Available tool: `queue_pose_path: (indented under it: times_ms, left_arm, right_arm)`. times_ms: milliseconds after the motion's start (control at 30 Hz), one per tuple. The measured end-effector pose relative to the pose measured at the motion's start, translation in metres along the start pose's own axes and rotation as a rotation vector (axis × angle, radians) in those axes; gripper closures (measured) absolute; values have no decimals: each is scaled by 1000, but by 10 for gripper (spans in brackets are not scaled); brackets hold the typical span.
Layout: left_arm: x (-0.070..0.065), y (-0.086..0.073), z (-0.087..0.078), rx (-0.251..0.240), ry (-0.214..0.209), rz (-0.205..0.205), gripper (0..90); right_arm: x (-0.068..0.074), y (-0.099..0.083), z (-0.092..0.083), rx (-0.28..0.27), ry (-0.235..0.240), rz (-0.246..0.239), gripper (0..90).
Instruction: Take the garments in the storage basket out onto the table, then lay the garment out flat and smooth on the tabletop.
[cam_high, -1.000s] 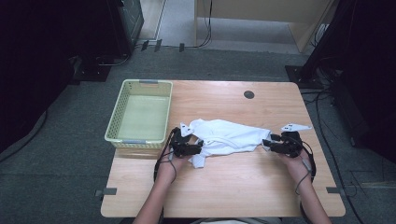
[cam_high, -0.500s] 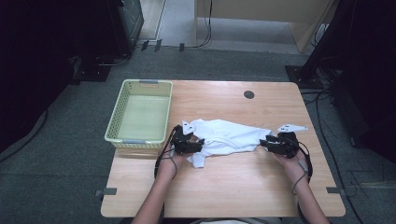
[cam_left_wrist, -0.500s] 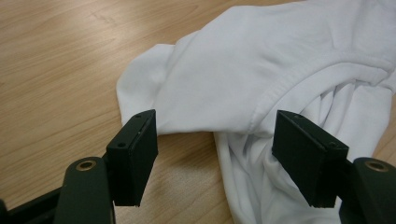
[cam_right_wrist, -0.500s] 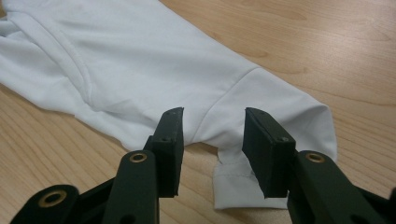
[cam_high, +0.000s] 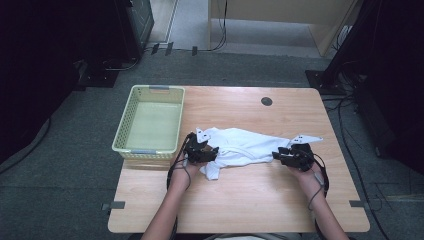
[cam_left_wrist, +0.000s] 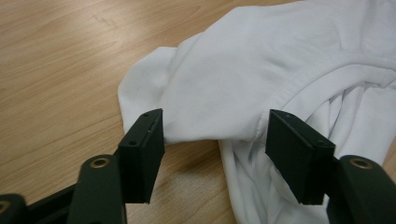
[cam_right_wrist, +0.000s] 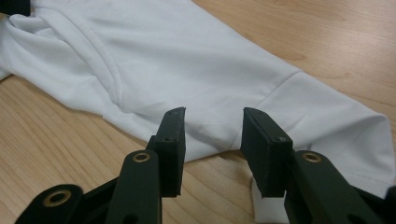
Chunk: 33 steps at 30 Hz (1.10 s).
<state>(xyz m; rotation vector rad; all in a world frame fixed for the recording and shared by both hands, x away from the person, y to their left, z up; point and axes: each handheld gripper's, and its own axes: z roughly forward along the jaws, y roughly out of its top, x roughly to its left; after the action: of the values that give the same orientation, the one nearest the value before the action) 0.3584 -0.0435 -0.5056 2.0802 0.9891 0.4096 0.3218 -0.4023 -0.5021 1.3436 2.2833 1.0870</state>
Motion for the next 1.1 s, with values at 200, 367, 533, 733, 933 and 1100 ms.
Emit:
queue_pose_path:
  times_ms: [200, 367, 533, 733, 933, 1100]
  left_arm:
    - [1, 1, 0, -3, -1, -13, 422]
    - [0, 1, 2, -5, 8, -7, 402]
    - [-3, -1, 4, -23, 32, 79, 344]
    - [-1, -1, 6, -30, 23, 59, 318]
    - [1, 1, 11, -24, 10, 49, 321]
    - [2, 1, 15, -17, 2, 38, 335]
  right_arm:
    - [5, 3, 5, 1, 14, -11, 616]
    - [11, 5, 10, 5, 28, -22, 611]
    - [15, 6, 16, 6, 42, -35, 593]
    - [21, 8, 22, 8, 54, -47, 562]
    - [24, 9, 25, 4, 56, -43, 540]
    - [28, 12, 28, -2, 61, -54, 540]
